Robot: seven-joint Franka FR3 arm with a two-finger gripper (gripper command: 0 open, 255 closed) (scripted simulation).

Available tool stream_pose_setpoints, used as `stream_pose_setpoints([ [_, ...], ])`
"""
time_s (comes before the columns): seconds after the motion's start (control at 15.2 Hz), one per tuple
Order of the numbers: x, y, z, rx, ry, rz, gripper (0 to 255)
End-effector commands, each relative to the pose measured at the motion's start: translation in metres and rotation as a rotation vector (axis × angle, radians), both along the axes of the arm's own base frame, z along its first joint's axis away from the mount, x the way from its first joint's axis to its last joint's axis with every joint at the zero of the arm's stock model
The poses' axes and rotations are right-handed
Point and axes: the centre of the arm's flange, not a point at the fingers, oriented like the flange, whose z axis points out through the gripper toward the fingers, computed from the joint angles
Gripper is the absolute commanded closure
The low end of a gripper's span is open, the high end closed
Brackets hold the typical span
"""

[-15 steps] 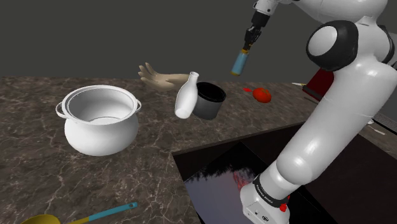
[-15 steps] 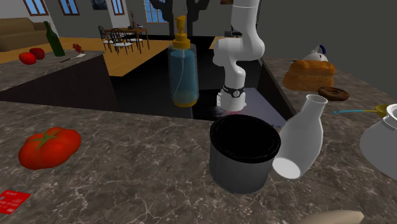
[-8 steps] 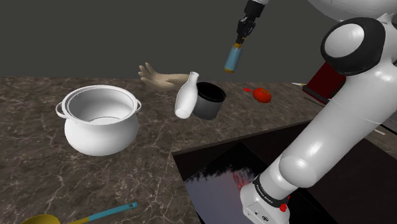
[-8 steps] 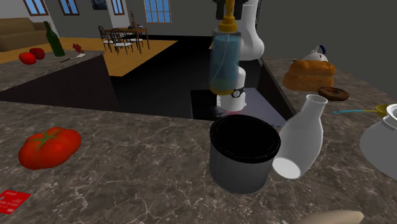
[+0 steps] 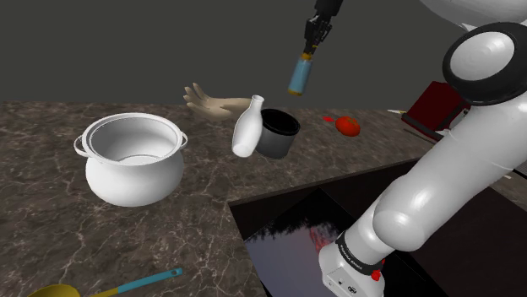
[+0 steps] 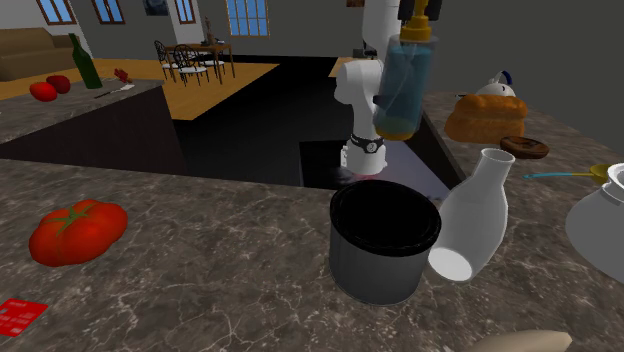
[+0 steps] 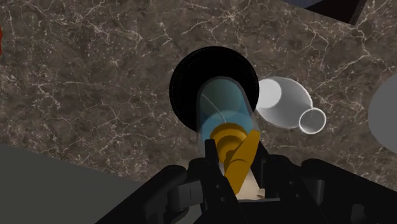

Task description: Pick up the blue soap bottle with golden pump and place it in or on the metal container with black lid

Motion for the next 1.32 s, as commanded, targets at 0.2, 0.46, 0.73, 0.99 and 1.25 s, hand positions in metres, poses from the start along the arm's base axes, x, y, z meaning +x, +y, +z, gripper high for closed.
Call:
stream_pose_setpoints([
  [0.2, 0.001, 0.002, -0.027, 0.000, 0.000, -0.001, 255],
  [0.46, 0.001, 0.002, -0.048, 0.000, 0.000, -0.001, 255],
  [0.73, 0.001, 0.002, -0.069, 0.000, 0.000, -0.001, 255],
  [0.99, 0.001, 0.002, -0.090, 0.000, 0.000, -0.001, 255],
  [1.25, 0.001, 0.002, -0.111, 0.000, 0.000, -0.001, 255],
])
